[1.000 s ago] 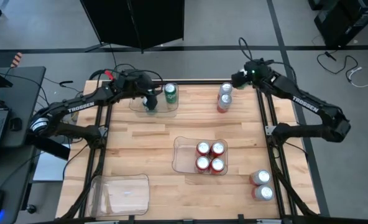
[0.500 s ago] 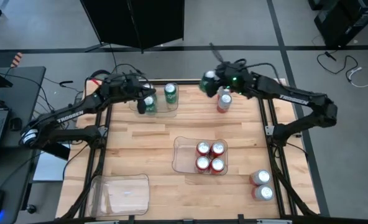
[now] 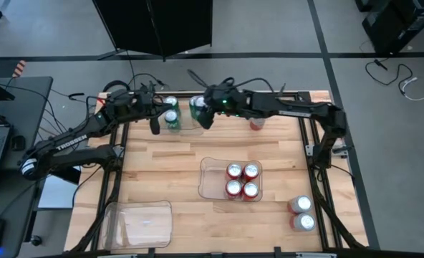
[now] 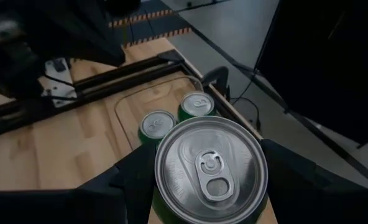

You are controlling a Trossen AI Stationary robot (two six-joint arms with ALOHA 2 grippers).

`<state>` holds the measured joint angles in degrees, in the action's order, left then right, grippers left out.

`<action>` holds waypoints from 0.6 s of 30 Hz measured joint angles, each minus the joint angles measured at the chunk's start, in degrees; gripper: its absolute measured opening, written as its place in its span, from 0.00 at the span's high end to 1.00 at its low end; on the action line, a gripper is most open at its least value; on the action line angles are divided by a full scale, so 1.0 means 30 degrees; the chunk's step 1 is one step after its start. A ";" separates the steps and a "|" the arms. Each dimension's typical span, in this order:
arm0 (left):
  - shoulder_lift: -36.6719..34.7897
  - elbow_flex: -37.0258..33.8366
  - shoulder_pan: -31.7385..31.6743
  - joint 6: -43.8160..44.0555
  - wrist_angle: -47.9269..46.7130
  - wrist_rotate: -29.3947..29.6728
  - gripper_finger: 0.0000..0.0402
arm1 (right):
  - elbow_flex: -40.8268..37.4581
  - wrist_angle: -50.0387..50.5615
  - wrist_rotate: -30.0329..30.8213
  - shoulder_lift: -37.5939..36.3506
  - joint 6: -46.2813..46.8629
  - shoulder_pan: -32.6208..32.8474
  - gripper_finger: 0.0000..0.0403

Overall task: Sort soda cans
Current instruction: Put the sprite soda can into the top left transparent bin

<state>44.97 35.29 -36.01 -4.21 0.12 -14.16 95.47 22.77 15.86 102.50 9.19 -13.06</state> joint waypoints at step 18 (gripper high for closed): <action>-0.0029 -0.0007 0.0000 -0.0388 -0.0728 0.0040 0.99 | 0.0658 -0.1628 -0.0314 0.4864 0.0438 -0.0692 0.41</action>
<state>44.88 35.27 -36.01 -5.37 -2.06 -14.04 97.45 17.89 14.92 117.09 10.51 -15.14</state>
